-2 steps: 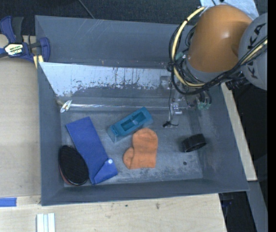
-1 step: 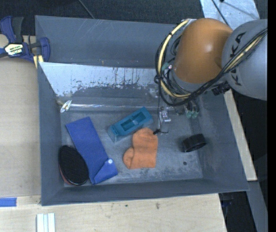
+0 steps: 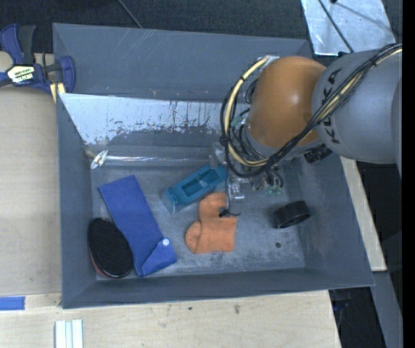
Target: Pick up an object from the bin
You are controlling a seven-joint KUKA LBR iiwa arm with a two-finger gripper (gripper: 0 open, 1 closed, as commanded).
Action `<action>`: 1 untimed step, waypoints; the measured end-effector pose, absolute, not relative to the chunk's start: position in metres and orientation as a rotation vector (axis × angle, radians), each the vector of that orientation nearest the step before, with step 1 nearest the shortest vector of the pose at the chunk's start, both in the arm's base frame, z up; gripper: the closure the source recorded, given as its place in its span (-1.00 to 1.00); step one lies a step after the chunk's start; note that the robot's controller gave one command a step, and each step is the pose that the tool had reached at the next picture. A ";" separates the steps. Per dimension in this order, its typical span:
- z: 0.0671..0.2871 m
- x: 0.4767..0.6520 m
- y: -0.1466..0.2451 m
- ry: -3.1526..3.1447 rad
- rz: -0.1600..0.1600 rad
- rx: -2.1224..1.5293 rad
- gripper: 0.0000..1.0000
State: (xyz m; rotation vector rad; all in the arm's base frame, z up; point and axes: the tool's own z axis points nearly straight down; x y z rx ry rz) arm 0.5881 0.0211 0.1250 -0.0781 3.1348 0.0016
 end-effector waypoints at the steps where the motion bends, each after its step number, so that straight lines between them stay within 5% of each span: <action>1: 0.085 0.593 0.025 3.074 0.007 -0.409 1.00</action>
Offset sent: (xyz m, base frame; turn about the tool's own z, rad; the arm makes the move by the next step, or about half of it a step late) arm 0.0000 0.0000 0.0000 0.0000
